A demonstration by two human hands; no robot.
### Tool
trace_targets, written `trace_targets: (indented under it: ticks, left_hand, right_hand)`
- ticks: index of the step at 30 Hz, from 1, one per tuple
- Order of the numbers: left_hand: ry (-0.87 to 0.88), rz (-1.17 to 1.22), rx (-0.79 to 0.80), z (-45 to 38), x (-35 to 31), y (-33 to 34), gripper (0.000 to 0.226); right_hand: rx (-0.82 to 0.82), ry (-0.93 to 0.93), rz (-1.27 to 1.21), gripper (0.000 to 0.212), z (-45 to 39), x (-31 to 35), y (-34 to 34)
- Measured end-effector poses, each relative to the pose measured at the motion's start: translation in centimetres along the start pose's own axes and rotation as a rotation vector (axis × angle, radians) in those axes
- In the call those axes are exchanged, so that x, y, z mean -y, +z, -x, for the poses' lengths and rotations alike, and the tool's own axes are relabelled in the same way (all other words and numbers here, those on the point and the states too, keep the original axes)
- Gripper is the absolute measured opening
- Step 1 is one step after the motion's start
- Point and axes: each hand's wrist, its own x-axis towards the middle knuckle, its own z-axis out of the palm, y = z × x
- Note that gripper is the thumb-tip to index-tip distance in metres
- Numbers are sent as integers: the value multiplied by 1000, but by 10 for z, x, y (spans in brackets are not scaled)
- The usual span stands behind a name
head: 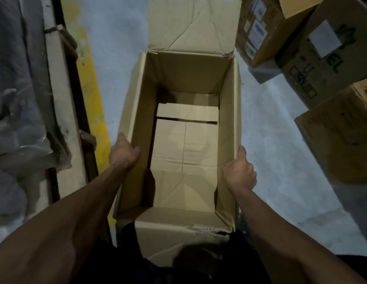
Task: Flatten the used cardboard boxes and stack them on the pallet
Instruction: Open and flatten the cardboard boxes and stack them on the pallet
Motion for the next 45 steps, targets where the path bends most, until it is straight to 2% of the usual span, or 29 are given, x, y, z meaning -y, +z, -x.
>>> trace_targets:
  ticks: [4,7,11,16,20,25,30,36,40,42,43,45]
  left_hand:
    - [-46,71,97,4,6,-4,47]
    - [-49,171,112,5,2,-7,31]
    - [-50,181,108,13,-4,-15,27]
    - [-17,251,70,27,-15,-38,20]
    - [30,337,45,52,-21,-64,6]
    - [104,390,-1,81,-24,-97,22]
    - [151,434,-57,109,-28,-122,16]
    - [197,315,-101,133,-30,-133,24]
    - [276,169,-198,149,-37,-137,25]
    - [422,10,-341,156,-45,-139,29]
    - [528,-98,-421,161,-51,-139,38]
    - [706,-206,-443,175,-67,-133,51]
  right_hand:
    - [19,4,1,63,2,-2,-2]
    - [87,46,-5,69,-2,-3,-5]
    - [137,43,-51,64,-5,0,-14]
    - [95,-32,-15,53,1,11,-50]
    - [45,-97,-14,47,13,23,-91]
    - [-14,-181,-13,44,43,27,-138]
    - [-41,-190,-85,45,77,23,-172]
    - [-45,-173,-141,41,107,15,-191]
    - [-63,-156,-218,39,114,9,-197]
    - [-66,-155,-236,38,114,8,-202]
    - [-71,-154,-234,38,114,9,-204]
    - [-85,-156,-232,38,112,10,-209]
